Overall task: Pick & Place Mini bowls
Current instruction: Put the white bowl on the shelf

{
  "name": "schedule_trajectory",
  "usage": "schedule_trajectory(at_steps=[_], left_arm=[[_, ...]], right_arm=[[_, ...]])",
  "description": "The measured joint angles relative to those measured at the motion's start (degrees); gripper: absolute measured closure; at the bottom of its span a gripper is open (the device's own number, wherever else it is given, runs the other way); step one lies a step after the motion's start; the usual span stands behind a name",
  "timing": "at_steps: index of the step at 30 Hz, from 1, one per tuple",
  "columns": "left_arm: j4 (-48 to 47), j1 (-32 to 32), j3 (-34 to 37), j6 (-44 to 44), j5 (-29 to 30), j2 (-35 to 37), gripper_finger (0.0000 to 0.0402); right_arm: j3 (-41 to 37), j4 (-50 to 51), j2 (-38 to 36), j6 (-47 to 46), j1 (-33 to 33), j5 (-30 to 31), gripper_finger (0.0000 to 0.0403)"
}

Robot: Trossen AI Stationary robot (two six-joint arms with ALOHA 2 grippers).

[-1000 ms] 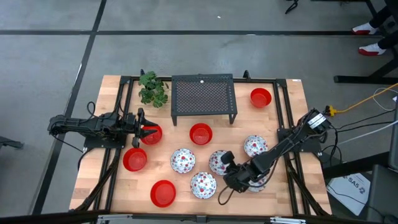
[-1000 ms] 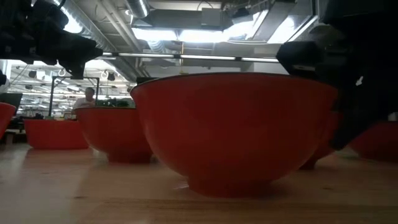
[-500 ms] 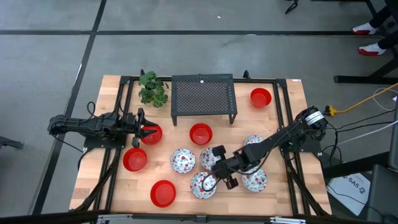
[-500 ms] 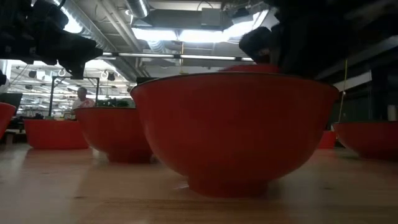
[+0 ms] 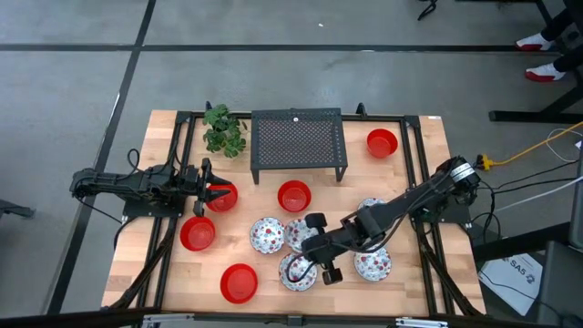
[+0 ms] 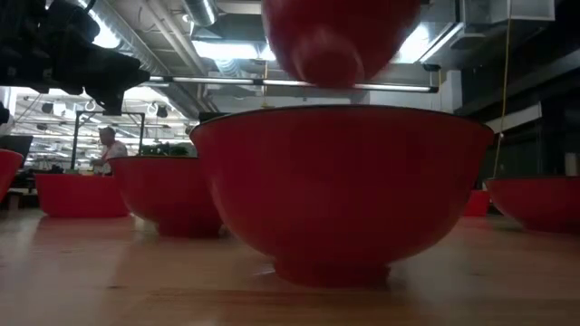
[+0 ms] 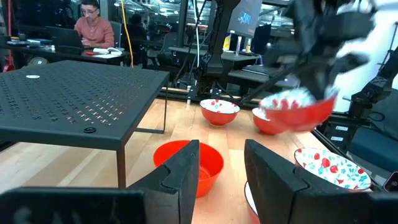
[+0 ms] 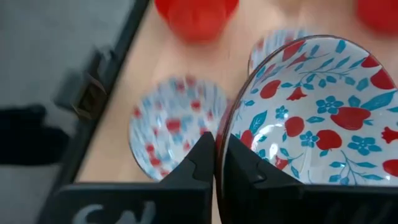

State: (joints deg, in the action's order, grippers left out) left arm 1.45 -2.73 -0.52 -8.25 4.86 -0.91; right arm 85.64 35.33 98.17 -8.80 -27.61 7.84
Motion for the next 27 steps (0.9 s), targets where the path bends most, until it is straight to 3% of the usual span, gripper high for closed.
schedule_trajectory(at_steps=[10,18,27], left_arm=[[0.00,-0.01,0.01,0.00,0.00,0.02,0.0279],[0.00,0.01,-0.01,0.00,0.02,0.02,0.0279],[0.00,-0.01,0.01,0.00,0.00,0.01,0.0279]], right_arm=[[14.42,1.95,-0.05,1.80,0.00,0.69,0.0387],[22.57,2.31,-0.05,10.21,0.21,11.18,0.0387],[25.34,3.66,-0.07,20.79,3.82,21.06,0.0387]])
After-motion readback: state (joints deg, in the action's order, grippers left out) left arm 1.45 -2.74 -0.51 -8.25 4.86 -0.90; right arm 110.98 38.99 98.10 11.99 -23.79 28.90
